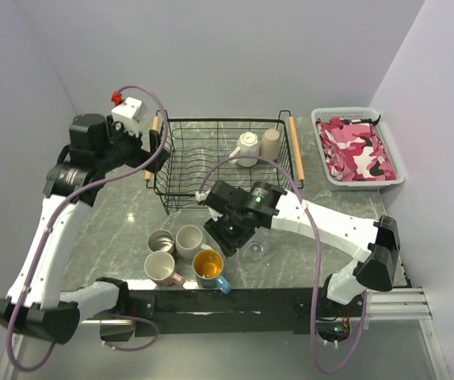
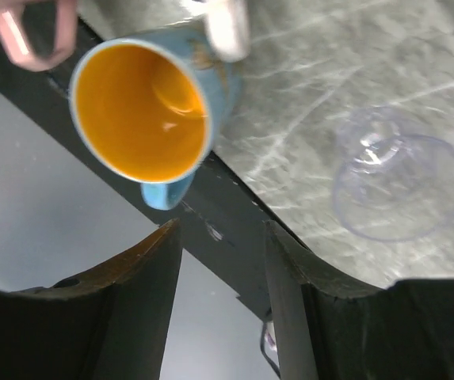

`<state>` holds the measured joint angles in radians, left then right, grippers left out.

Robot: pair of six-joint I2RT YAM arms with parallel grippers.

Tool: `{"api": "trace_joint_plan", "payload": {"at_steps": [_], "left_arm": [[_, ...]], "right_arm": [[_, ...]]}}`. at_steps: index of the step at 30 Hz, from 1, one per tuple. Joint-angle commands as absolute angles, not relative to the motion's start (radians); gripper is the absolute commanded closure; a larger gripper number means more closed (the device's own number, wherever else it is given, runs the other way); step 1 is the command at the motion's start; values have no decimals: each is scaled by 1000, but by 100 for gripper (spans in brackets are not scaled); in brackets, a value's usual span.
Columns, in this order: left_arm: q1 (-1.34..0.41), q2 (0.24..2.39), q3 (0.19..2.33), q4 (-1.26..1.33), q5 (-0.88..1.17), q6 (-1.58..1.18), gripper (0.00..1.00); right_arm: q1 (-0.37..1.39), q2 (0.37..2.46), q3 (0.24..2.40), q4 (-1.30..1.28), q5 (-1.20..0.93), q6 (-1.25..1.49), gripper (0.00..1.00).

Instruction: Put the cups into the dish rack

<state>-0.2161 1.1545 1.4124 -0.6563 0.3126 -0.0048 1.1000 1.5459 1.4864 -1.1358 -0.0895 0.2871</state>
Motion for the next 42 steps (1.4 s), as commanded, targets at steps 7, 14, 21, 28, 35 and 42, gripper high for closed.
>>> {"api": "trace_joint_plan", "payload": {"at_steps": [7, 14, 21, 28, 35, 42], "left_arm": [[-215, 1048, 1313, -704, 310, -37, 4], [-213, 1026, 1295, -710, 319, -11, 3], [-215, 1035, 1312, -696, 327, -11, 4], [-213, 1052, 1325, -684, 325, -11, 4], [-213, 1078, 1374, -681, 322, -11, 4], [-213, 1092, 1411, -689, 307, -11, 4]], "right_arm": [[1178, 1523, 1431, -968, -71, 353, 47], [1181, 1606, 1451, -931, -54, 318, 48], [1181, 1669, 1425, -897, -54, 285, 48], [1181, 1716, 1388, -845, -69, 273, 49], [1180, 1717, 1261, -749, -98, 279, 56], [1180, 1700, 1178, -670, -115, 296, 76]]}}
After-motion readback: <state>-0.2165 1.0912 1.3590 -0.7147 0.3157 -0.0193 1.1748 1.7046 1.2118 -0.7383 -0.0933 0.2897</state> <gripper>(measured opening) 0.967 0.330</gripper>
